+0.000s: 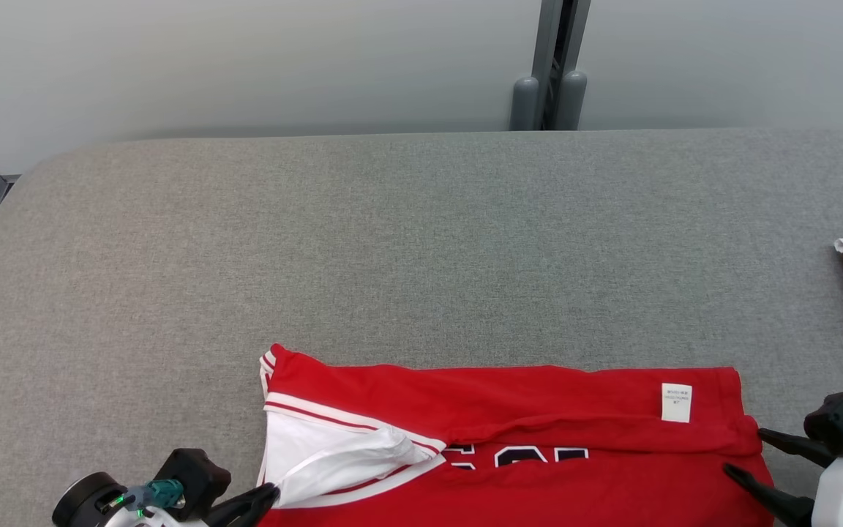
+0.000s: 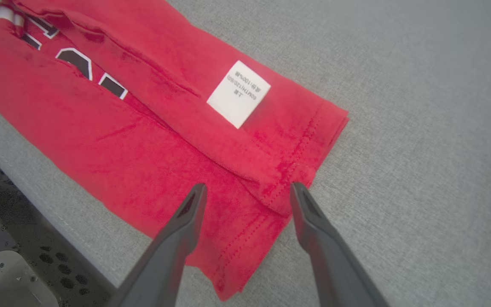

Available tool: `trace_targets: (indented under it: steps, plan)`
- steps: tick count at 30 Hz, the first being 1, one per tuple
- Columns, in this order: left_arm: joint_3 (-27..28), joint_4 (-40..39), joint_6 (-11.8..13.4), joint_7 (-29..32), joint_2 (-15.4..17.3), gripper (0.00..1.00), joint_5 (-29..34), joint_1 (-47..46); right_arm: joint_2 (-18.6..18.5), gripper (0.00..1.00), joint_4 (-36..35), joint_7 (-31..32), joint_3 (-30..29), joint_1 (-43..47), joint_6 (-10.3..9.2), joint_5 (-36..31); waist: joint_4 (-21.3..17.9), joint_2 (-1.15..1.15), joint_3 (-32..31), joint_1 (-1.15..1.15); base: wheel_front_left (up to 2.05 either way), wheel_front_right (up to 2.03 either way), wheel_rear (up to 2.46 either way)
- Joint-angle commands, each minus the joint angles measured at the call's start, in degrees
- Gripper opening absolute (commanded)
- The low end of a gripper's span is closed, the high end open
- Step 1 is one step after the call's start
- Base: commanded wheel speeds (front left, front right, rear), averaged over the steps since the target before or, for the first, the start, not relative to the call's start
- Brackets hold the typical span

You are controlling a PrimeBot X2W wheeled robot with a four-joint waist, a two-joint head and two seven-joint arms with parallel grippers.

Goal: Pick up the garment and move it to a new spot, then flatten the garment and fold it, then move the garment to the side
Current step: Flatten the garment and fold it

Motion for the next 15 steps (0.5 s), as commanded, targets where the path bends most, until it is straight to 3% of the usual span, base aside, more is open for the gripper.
trace_targets:
  steps: [1,3,5,6,7,15]
  plan:
    - [0.1,0.3,0.3,0.1,0.4,0.0,0.4,0.5,-1.2,1.0,-1.0,0.7,-0.1,0.4,-0.04,0.5,-0.2,0.0,-0.2,0.0,0.0,0.0,0.0]
    - [-0.1,0.4,0.4,0.3,0.6,0.0,0.2,0.8,-2.3,1.0,-1.6,1.0,-0.1,0.1,-0.04,1.8,-0.4,0.0,-0.3,0.0,0.0,0.0,0.0]
    - [-0.3,0.5,0.2,1.1,0.7,0.27,-0.8,1.2,-2.6,1.0,-1.5,0.6,-0.5,-0.5,-0.04,3.4,-0.6,0.0,-0.5,0.0,0.0,0.0,0.0]
    - [-0.2,0.4,0.3,1.1,0.6,0.55,-1.1,1.2,-2.6,1.0,-1.2,0.3,-0.9,-0.6,-0.04,4.1,-0.6,0.0,-0.6,0.0,0.0,0.0,0.0]
    - [0.1,0.2,0.5,0.8,0.3,1.0,-1.4,1.1,-2.5,1.0,-0.7,-0.3,-1.4,-0.7,-0.04,4.8,-0.7,0.0,-0.6,0.0,0.0,0.0,0.0]
    - [2.4,-0.9,2.5,-1.9,-0.1,1.0,-1.4,-0.1,0.4,1.0,3.0,-6.5,-7.1,-0.1,-0.04,7.9,-0.8,0.0,-1.0,0.0,0.0,0.0,0.0]
